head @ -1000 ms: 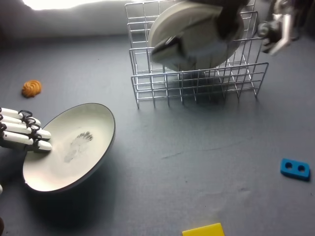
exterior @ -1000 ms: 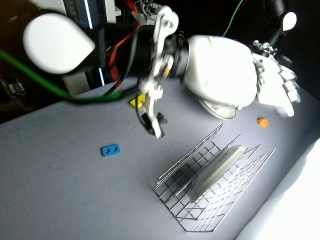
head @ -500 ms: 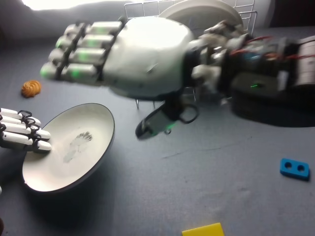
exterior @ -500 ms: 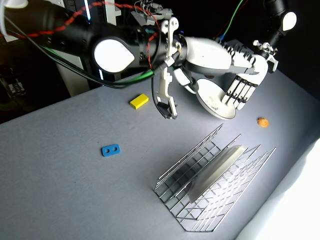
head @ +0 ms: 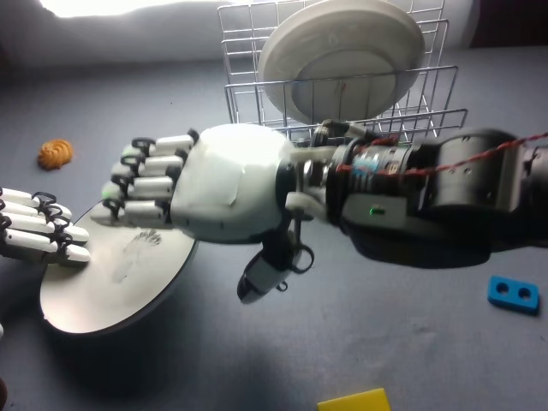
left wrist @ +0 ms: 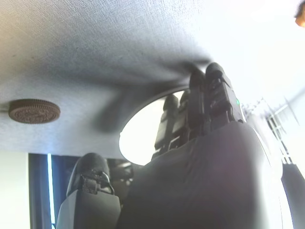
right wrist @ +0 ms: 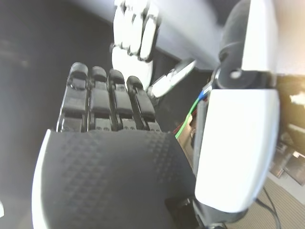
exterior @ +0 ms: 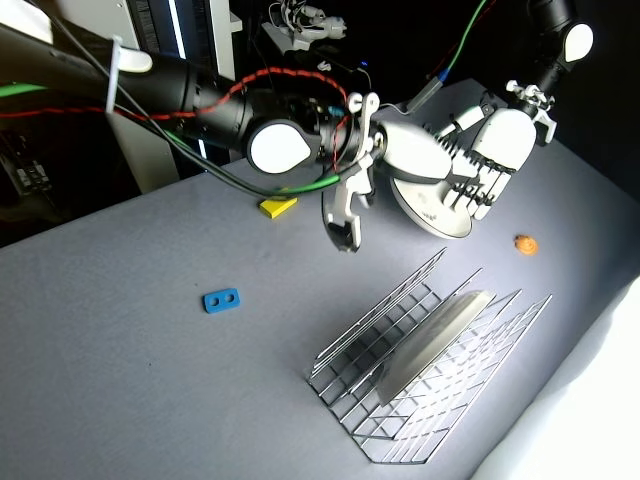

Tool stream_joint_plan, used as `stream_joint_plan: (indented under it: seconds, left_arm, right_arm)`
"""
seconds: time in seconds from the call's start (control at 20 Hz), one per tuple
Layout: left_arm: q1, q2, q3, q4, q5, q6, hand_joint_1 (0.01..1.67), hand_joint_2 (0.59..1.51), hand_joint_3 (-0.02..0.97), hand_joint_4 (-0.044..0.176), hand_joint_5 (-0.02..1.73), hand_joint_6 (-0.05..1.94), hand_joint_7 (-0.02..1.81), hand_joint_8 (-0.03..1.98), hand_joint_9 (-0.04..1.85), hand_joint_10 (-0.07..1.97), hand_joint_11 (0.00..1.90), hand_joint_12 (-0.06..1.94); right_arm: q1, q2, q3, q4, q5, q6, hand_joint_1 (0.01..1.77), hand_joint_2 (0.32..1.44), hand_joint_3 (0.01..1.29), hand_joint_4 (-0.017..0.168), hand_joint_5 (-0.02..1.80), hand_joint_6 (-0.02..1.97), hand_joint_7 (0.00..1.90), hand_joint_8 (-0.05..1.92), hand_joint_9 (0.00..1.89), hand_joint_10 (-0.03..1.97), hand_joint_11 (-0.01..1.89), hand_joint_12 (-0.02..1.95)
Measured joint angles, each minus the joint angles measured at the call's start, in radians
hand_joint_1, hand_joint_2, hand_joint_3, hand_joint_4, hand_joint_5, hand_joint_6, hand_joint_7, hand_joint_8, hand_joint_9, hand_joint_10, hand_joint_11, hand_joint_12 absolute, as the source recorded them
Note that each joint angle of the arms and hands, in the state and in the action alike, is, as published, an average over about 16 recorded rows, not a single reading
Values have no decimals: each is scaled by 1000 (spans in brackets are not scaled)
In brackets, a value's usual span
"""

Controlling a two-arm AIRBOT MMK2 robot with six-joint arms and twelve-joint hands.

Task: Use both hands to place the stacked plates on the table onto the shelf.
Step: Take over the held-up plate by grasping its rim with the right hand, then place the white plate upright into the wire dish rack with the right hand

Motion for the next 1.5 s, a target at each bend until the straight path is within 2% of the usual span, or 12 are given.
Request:
stream_joint_plan:
  seconds: [0.3,0.5,0.8,1.05,1.25,1.5]
  left_arm:
    - [-6,0,0,9,0,0,17,1126,13,-3,110,-17,1,-16,84,29,17,111]
    - [-10,-1,0,15,0,0,17,1127,13,-3,110,-15,0,-16,83,29,17,113]
    - [-15,-2,0,23,1,-1,16,1128,13,-3,110,-18,-1,-16,79,29,17,124]
    - [-17,-3,0,26,0,-2,16,1130,14,-2,114,-24,6,-16,71,27,17,131]
    - [-30,-4,2,38,-5,-8,16,1132,14,0,116,-29,19,-16,69,25,17,141]
    - [-73,-7,14,60,-17,-23,16,1135,14,2,130,-19,54,-12,72,21,17,148]
  right_arm:
    - [-33,-103,100,1,-4,-18,1109,783,14,3,49,22,28,18,29,9,23,197]
    - [-40,-168,157,1,3,-25,1139,807,14,3,118,22,90,17,91,14,22,441]
    - [-40,-228,212,1,12,-27,1200,871,14,3,357,28,345,19,346,56,121,914]
    - [-35,-232,212,0,24,-28,1214,926,14,3,582,30,605,19,618,92,275,1169]
    - [-28,-216,196,0,34,-30,1220,965,15,0,734,172,794,152,816,328,483,1248]
    - [-18,-187,168,0,45,-34,1222,997,15,-2,814,379,903,362,945,620,710,1189]
